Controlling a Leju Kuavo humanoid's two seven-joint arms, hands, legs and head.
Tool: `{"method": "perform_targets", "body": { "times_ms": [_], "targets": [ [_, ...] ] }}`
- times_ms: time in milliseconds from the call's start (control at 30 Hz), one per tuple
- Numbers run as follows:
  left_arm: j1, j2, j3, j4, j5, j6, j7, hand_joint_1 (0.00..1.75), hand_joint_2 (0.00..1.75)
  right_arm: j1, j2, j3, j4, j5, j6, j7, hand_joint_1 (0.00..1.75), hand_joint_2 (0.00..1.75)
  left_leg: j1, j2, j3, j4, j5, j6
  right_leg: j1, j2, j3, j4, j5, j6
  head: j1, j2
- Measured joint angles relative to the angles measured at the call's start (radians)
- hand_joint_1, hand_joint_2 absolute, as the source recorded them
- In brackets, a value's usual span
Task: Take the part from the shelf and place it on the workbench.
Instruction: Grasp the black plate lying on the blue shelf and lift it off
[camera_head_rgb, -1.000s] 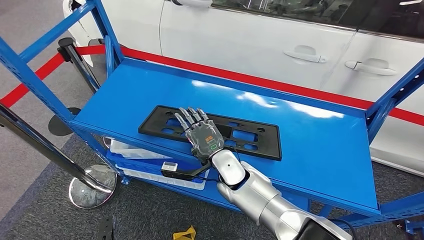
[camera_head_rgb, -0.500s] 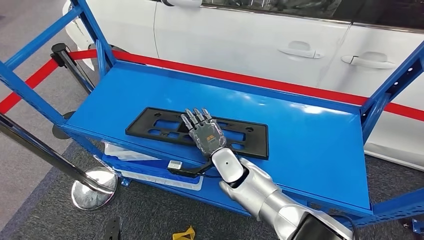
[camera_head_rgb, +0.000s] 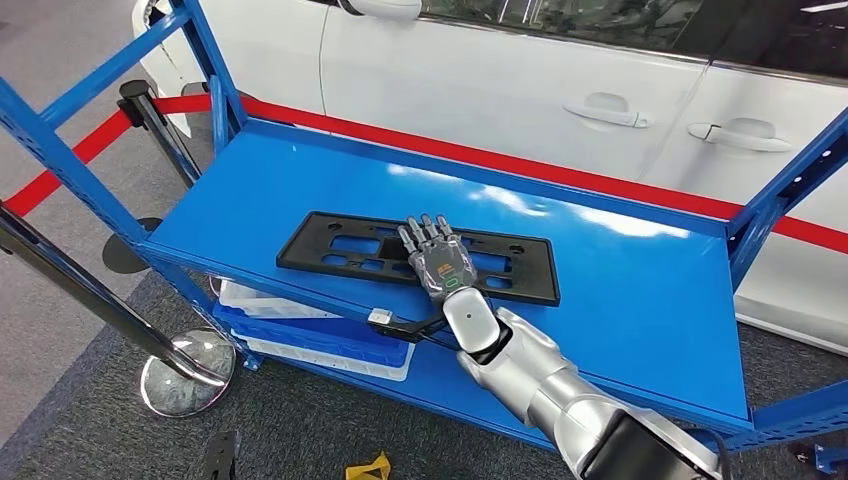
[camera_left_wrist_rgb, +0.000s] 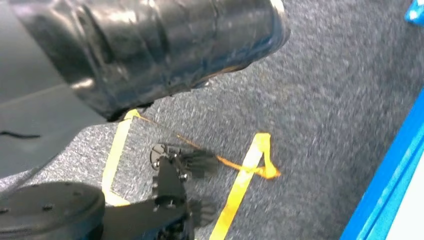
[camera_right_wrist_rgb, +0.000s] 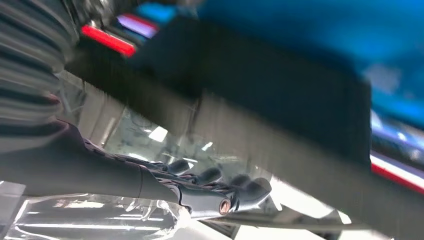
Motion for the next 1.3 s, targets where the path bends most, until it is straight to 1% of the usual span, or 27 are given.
{"method": "perform_targets", "body": {
  "times_ms": [33, 67, 100, 133, 167, 233, 267, 367, 400, 467, 533, 567, 600, 633, 700, 733, 767, 800, 867, 933, 967, 1033, 1067, 1100, 1133, 1200, 1300],
  "targets": [
    [0.000, 0.001, -0.002, 0.000, 0.001, 0.000, 0.000, 0.00, 0.00, 0.000, -0.004, 0.000, 0.008, 0.000, 0.006, 0.000, 1.75, 1.75, 0.000, 0.000, -0.001, 0.001, 0.000, 0.001, -0.002, 0.000, -0.028, 0.060, -0.024, 0.003, 0.001, 0.000],
    [0.001, 0.002, -0.004, 0.001, 0.001, 0.001, 0.000, 0.00, 0.00, -0.001, -0.007, 0.000, 0.014, 0.000, 0.011, 0.000, 1.75, 1.75, 0.000, 0.000, -0.002, 0.003, 0.000, 0.001, -0.004, 0.000, -0.045, 0.096, -0.033, 0.005, 0.001, 0.000],
    [0.002, 0.002, -0.005, 0.001, 0.002, 0.002, 0.000, 0.00, 0.00, -0.001, -0.010, 0.000, 0.020, 0.000, 0.016, 0.000, 1.75, 1.75, 0.000, 0.000, -0.003, 0.005, -0.001, 0.000, -0.006, -0.001, -0.044, 0.096, -0.021, 0.007, 0.001, 0.000],
    [0.003, 0.002, -0.007, 0.001, 0.002, 0.002, 0.000, 0.00, 0.00, -0.003, -0.011, 0.000, 0.024, 0.000, 0.020, -0.001, 1.75, 1.75, 0.001, -0.001, -0.003, 0.009, -0.003, -0.003, -0.008, -0.001, -0.023, 0.056, 0.007, 0.008, 0.001, 0.000],
    [0.003, 0.002, -0.009, 0.001, 0.002, 0.002, 0.000, 0.00, 0.00, -0.005, -0.012, 0.000, 0.028, 0.000, 0.022, -0.002, 1.75, 1.75, 0.003, -0.001, -0.003, 0.015, -0.006, -0.006, -0.010, -0.001, 0.011, -0.011, 0.041, 0.009, 0.001, 0.000],
    [0.002, 0.002, -0.012, 0.001, 0.002, 0.003, -0.001, 0.00, 0.00, -0.009, -0.012, 0.000, 0.035, -0.001, 0.022, -0.006, 1.75, 1.75, 0.001, -0.003, -0.008, 0.028, -0.014, -0.016, -0.010, 0.000, 0.069, -0.124, 0.077, 0.005, 0.001, 0.000],
    [0.001, 0.002, -0.013, 0.001, 0.002, 0.003, -0.002, 0.00, 0.00, -0.010, -0.012, 0.000, 0.037, -0.003, 0.021, -0.008, 1.75, 1.75, 0.000, -0.004, -0.011, 0.033, -0.016, -0.022, -0.009, 0.001, 0.081, -0.149, 0.080, 0.000, 0.000, 0.000],
    [0.001, 0.004, -0.019, 0.002, 0.001, 0.007, -0.004, 0.00, 0.00, -0.011, -0.012, 0.000, 0.044, -0.015, 0.014, -0.020, 1.75, 1.75, 0.001, -0.005, -0.017, 0.037, -0.017, -0.035, -0.007, 0.003, 0.080, -0.156, 0.084, -0.016, 0.000, 0.000],
    [0.002, 0.005, -0.021, 0.002, 0.001, 0.009, -0.006, 0.00, 0.00, -0.012, -0.012, 0.000, 0.046, -0.021, 0.010, -0.024, 1.75, 1.75, 0.002, -0.005, -0.022, 0.048, -0.025, -0.040, -0.009, 0.003, 0.080, -0.158, 0.086, -0.020, -0.002, 0.000],
    [0.001, 0.006, -0.025, 0.002, -0.001, 0.015, -0.013, 0.00, 0.00, -0.013, -0.011, 0.000, 0.048, -0.040, -0.001, -0.034, 1.75, 1.75, 0.005, -0.004, -0.058, 0.127, -0.074, -0.049, -0.012, 0.001, 0.080, -0.161, 0.089, -0.029, -0.005, 0.000],
    [0.001, 0.006, -0.027, 0.002, -0.006, 0.023, -0.035, 0.00, 0.00, -0.013, -0.011, -0.002, 0.049, -0.066, -0.012, -0.041, 1.75, 1.75, 0.007, -0.004, -0.120, 0.261, -0.134, -0.056, -0.011, 0.000, 0.078, -0.161, 0.090, -0.032, -0.007, 0.000],
    [0.002, 0.006, -0.028, 0.002, -0.009, 0.026, -0.054, 0.00, 0.00, -0.013, -0.011, -0.004, 0.050, -0.078, -0.019, -0.041, 1.75, 1.75, 0.008, -0.004, -0.141, 0.306, -0.145, -0.057, -0.010, 0.000, 0.077, -0.161, 0.089, -0.032, -0.007, 0.000],
    [0.004, 0.007, -0.028, 0.002, -0.011, 0.027, -0.077, 0.00, 0.00, -0.013, -0.012, -0.006, 0.051, -0.089, -0.025, -0.041, 1.75, 1.75, 0.008, -0.004, -0.146, 0.314, -0.137, -0.057, -0.010, 0.000, 0.077, -0.161, 0.089, -0.032, -0.007, 0.000],
    [0.004, 0.008, -0.029, 0.002, -0.012, 0.025, -0.097, 0.00, 0.00, -0.012, -0.012, -0.009, 0.050, -0.097, -0.029, -0.040, 1.75, 1.75, 0.008, -0.004, -0.132, 0.284, -0.111, -0.055, -0.010, 0.000, 0.078, -0.161, 0.089, -0.032, -0.007, 0.000],
    [0.003, 0.010, -0.029, 0.002, -0.014, 0.023, -0.122, 0.00, 0.00, -0.013, -0.014, -0.015, 0.049, -0.108, -0.032, -0.039, 1.75, 1.75, 0.007, -0.004, -0.067, 0.150, -0.046, -0.048, -0.009, 0.001, 0.079, -0.160, 0.089, -0.031, -0.007, 0.000],
    [0.002, 0.010, -0.029, 0.002, -0.015, 0.026, -0.125, 0.00, 0.00, -0.013, -0.015, -0.018, 0.048, -0.113, -0.033, -0.039, 1.75, 1.75, 0.005, -0.005, -0.039, 0.091, -0.028, -0.044, -0.007, 0.002, 0.078, -0.160, 0.089, -0.028, -0.007, 0.000],
    [0.001, 0.011, -0.031, 0.002, -0.016, 0.032, -0.126, 0.00, 0.00, -0.013, -0.016, -0.021, 0.047, -0.119, -0.036, -0.039, 1.75, 1.75, 0.003, -0.005, -0.021, 0.053, -0.021, -0.040, -0.006, 0.003, 0.076, -0.160, 0.090, -0.025, -0.006, 0.000],
    [0.001, 0.011, -0.033, 0.002, -0.017, 0.042, -0.126, 0.00, 0.00, -0.012, -0.017, -0.026, 0.044, -0.130, -0.042, -0.040, 1.75, 1.75, 0.000, -0.005, -0.015, 0.038, -0.023, -0.037, -0.005, 0.004, 0.074, -0.161, 0.091, -0.019, -0.006, 0.000],
    [0.002, 0.011, -0.039, 0.003, -0.018, 0.064, -0.125, 0.00, 0.00, -0.008, -0.020, -0.036, 0.035, -0.164, -0.058, -0.047, 1.75, 1.75, 0.000, -0.005, -0.014, 0.031, -0.019, -0.028, -0.006, 0.004, 0.071, -0.163, 0.092, -0.007, -0.006, 0.000],
    [0.002, 0.010, -0.044, 0.003, -0.017, 0.078, -0.126, 0.00, 0.00, -0.002, -0.024, -0.048, 0.013, -0.213, -0.075, -0.062, 1.75, 1.75, 0.005, -0.002, -0.010, 0.021, -0.013, -0.015, -0.005, 0.003, 0.057, -0.133, 0.070, 0.002, -0.004, 0.000],
    [0.001, 0.010, -0.046, 0.003, -0.016, 0.082, -0.127, 0.00, 0.00, 0.002, -0.027, -0.053, -0.004, -0.238, -0.080, -0.070, 1.75, 1.75, 0.007, 0.000, -0.008, 0.017, -0.011, -0.009, -0.005, 0.002, 0.037, -0.090, 0.045, 0.004, -0.003, 0.000],
    [0.000, 0.011, -0.049, 0.003, -0.014, 0.085, -0.128, 0.00, 0.00, 0.013, -0.035, -0.061, -0.040, -0.272, -0.085, -0.078, 1.75, 1.75, 0.004, 0.001, -0.007, 0.018, -0.012, -0.003, -0.005, 0.002, -0.023, 0.041, -0.014, 0.007, 0.000, 0.000],
    [0.001, 0.011, -0.050, 0.003, -0.013, 0.086, -0.128, 0.00, 0.00, 0.021, -0.039, -0.063, -0.055, -0.280, -0.085, -0.078, 1.75, 1.75, 0.004, 0.000, -0.007, 0.019, -0.013, -0.001, -0.005, 0.002, -0.049, 0.094, -0.029, 0.008, 0.000, 0.000],
    [0.001, 0.011, -0.051, 0.003, -0.012, 0.086, -0.128, 0.00, 0.00, 0.027, -0.043, -0.065, -0.068, -0.284, -0.085, -0.078, 1.75, 1.75, 0.004, 0.000, -0.006, 0.020, -0.015, -0.001, -0.005, 0.002, -0.065, 0.122, -0.030, 0.008, 0.000, 0.000],
    [0.002, 0.010, -0.052, 0.003, -0.012, 0.086, -0.128, 0.00, 0.00, 0.031, -0.046, -0.065, -0.076, -0.286, -0.085, -0.078, 1.75, 1.75, 0.004, 0.000, -0.006, 0.021, -0.016, 0.000, -0.005, 0.002, -0.070, 0.130, -0.024, 0.008, 0.000, 0.000],
    [0.002, 0.010, -0.053, 0.003, -0.012, 0.086, -0.128, 0.00, 0.00, 0.034, -0.048, -0.066, -0.081, -0.287, -0.085, -0.078, 1.75, 1.75, 0.004, -0.001, -0.005, 0.023, -0.016, 0.000, -0.005, 0.002, -0.067, 0.120, -0.012, 0.008, 0.000, 0.000],
    [0.002, 0.010, -0.053, 0.003, -0.012, 0.086, -0.128, 0.00, 0.00, 0.034, -0.048, -0.066, -0.081, -0.287, -0.085, -0.078, 1.75, 1.75, 0.004, -0.001, -0.005, 0.023, -0.016, 0.000, -0.005, 0.002, -0.066, 0.119, -0.011, 0.008, 0.000, 0.000]
  ]
}}
